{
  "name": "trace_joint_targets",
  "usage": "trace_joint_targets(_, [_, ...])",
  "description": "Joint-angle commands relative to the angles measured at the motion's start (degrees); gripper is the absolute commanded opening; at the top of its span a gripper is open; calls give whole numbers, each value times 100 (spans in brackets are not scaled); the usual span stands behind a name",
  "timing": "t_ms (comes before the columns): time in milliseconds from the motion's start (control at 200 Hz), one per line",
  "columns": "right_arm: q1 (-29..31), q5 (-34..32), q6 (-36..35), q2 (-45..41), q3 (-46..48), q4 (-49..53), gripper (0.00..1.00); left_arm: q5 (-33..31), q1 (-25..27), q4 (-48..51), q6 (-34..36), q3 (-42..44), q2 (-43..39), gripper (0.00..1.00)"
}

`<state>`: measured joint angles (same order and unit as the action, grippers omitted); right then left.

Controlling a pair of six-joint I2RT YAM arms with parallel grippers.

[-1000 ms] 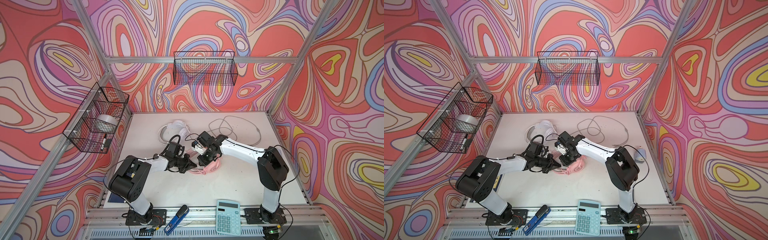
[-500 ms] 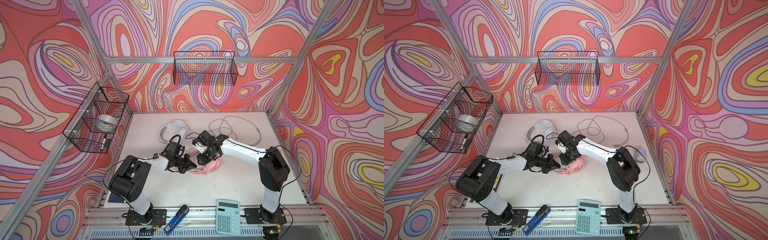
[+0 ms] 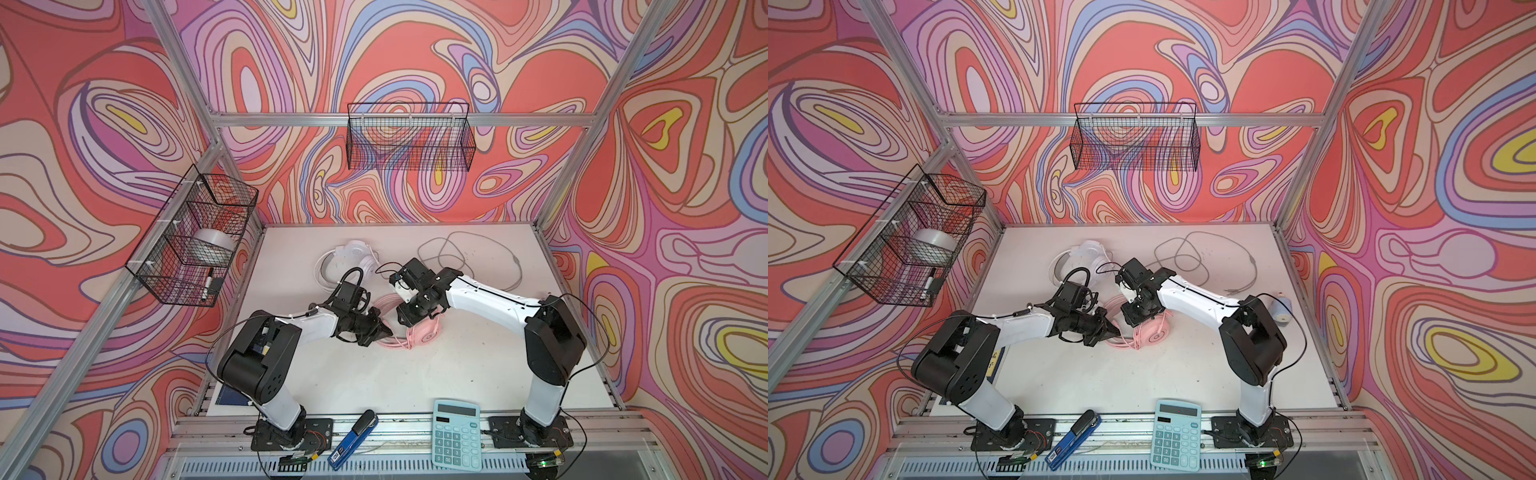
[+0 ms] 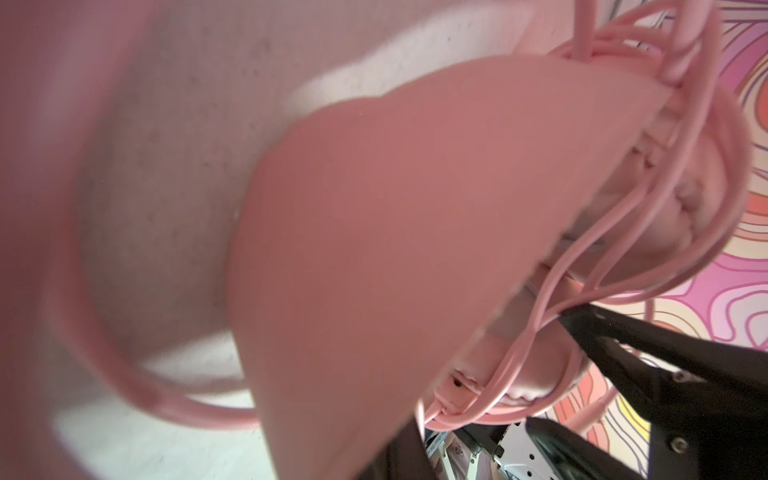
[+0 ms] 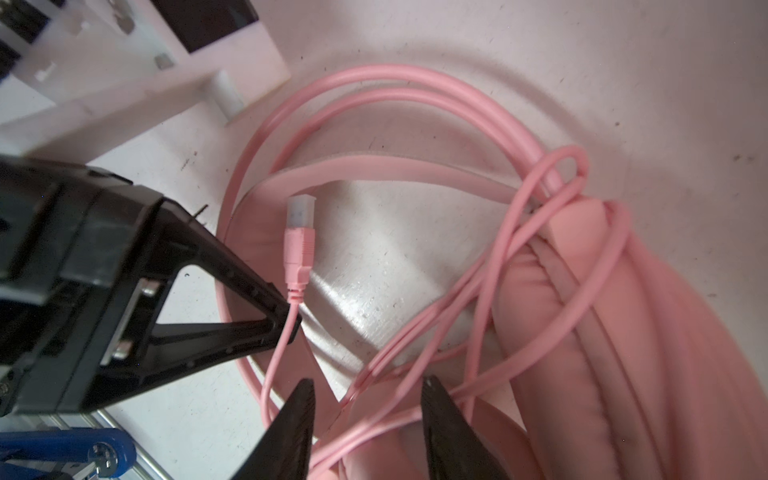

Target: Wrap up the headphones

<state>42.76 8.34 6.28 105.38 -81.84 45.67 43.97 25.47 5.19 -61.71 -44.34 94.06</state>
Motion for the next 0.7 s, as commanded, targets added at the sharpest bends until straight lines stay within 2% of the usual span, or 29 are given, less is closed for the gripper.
trace_joint_targets(0, [-62, -244, 40, -244, 28, -6, 45, -218, 8, 1303, 645, -457, -103, 0])
trace_joint_targets(90, [-84, -284, 48, -272, 53, -30, 45, -392, -7, 2111, 1077, -879, -129, 0])
trace_joint_targets(270, [-110, -493, 114, -357, 97, -69, 45, -1133, -39, 3434, 1709, -1683, -178, 0])
trace_joint_targets(416, [-244, -556, 257, -695, 213, -271, 45, -1427, -136, 3684, 1759, -1981, -275, 0])
trace_joint_targets(521, [-310, -874, 328, -935, 307, -432, 46, -1846, -229, 3874, 1841, -2249, -409, 0])
trace_joint_targets(566, [-337, -980, 330, -1070, 379, -561, 47, -2090, -300, 4017, 1916, -2420, -440, 4])
trace_joint_targets(651, [-388, -1132, 338, -1326, 552, -833, 60, -2503, -433, 4257, 2108, -2755, -476, 14])
trace_joint_targets(696, [-461, -1103, 332, -1370, 588, -898, 63, -2665, -526, 4379, 2230, -2936, -448, 20])
